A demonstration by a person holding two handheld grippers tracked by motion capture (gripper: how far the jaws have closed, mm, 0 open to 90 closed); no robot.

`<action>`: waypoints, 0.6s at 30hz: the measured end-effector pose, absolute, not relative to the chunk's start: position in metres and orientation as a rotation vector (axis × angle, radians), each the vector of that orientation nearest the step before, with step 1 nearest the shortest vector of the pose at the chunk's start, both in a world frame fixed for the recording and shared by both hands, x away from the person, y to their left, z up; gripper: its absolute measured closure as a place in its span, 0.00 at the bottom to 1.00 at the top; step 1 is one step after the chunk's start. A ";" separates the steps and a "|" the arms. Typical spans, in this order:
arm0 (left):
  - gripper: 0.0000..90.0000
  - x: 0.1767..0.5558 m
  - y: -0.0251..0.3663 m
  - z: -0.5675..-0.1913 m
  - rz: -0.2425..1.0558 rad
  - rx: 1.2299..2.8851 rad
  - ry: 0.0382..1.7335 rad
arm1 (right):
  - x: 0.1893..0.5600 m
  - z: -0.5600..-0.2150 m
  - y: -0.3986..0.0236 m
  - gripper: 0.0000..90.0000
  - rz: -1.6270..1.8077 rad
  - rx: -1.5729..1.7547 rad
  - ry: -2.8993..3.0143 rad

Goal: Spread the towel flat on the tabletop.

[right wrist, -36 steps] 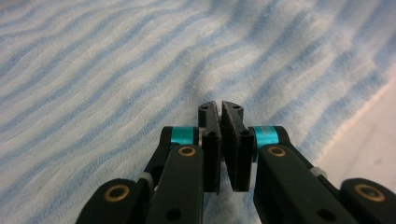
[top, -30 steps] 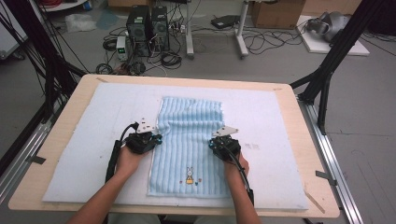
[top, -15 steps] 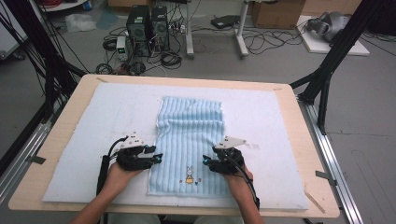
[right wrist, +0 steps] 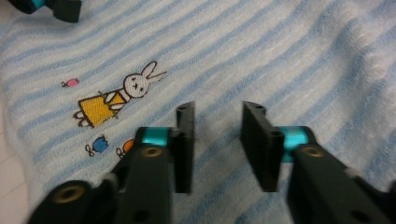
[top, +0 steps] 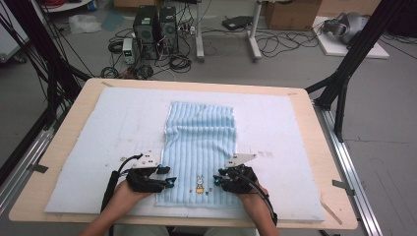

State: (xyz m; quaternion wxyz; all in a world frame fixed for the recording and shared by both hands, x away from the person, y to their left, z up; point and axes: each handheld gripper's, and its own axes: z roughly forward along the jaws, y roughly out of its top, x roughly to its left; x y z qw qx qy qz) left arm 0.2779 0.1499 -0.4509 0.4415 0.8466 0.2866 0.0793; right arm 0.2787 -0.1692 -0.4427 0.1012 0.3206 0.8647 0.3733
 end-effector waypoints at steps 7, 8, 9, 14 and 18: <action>0.97 0.259 0.154 -0.447 0.145 2.144 0.671 | 0.268 -0.441 -0.172 0.95 1.104 0.944 2.608; 0.97 0.257 0.155 -0.447 0.131 2.147 0.666 | 0.266 -0.440 -0.172 0.95 1.104 0.941 2.617; 0.97 0.254 0.155 -0.446 0.116 2.145 0.665 | 0.264 -0.440 -0.172 0.96 1.101 0.931 2.625; 0.97 0.238 0.161 -0.443 0.060 2.136 0.642 | 0.245 -0.437 -0.172 0.95 1.107 0.900 2.681; 0.97 0.225 0.164 -0.443 0.024 2.153 0.600 | 0.230 -0.435 -0.171 0.95 1.099 0.870 2.720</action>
